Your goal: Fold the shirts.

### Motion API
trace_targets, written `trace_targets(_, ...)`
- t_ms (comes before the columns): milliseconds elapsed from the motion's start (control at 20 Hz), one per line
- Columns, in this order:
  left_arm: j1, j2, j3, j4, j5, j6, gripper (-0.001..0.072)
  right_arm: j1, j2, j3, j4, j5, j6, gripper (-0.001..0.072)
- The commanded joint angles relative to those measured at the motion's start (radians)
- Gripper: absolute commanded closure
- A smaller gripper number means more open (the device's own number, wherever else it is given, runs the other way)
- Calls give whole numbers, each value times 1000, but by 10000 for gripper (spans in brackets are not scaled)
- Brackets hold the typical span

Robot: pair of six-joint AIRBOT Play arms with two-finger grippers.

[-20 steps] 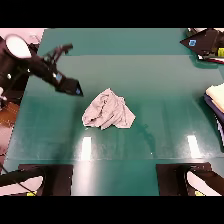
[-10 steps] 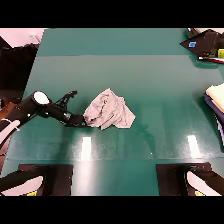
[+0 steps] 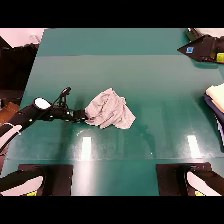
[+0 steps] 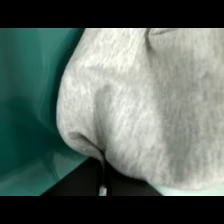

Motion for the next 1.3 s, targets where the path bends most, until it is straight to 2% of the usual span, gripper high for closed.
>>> trace_targets(0,0,1,32,11,-39,2,685,40,6,-64,0,41,21,696)
trace_targets(50,0,1,67,41,-83,2,685,71,6,-122,0,40,44,686)
trace_targets(100,0,1,106,77,-123,2,685,104,6,-189,1,34,58,521)
trace_targets(150,0,1,150,112,-169,2,685,145,6,-272,1,7,80,263)
trace_targets(200,0,1,190,137,-204,1,685,190,5,-354,2,-35,104,218)
trace_targets(350,0,1,292,154,-271,2,685,343,-39,-571,19,-257,134,220)
trace_targets(500,0,1,344,154,-294,2,684,473,-158,-642,82,-436,136,222)
trace_targets(650,0,1,349,155,-301,2,684,532,-288,-612,107,-509,139,227)
trace_targets(800,0,1,349,155,-305,2,685,548,-361,-556,106,-520,138,287)
trace_targets(850,0,1,349,155,-304,2,684,549,-369,-542,105,-520,130,450)
trace_targets(900,0,1,349,155,-304,2,684,549,-369,-532,104,-517,103,661)
trace_targets(950,0,1,349,156,-306,2,684,548,-364,-520,102,-511,88,697)
trace_targets(1100,0,29,392,274,-331,-4,685,519,-282,-478,-11,-480,89,700)
trace_targets(1250,0,99,547,442,-409,-7,685,414,-133,-378,-193,-348,180,700)
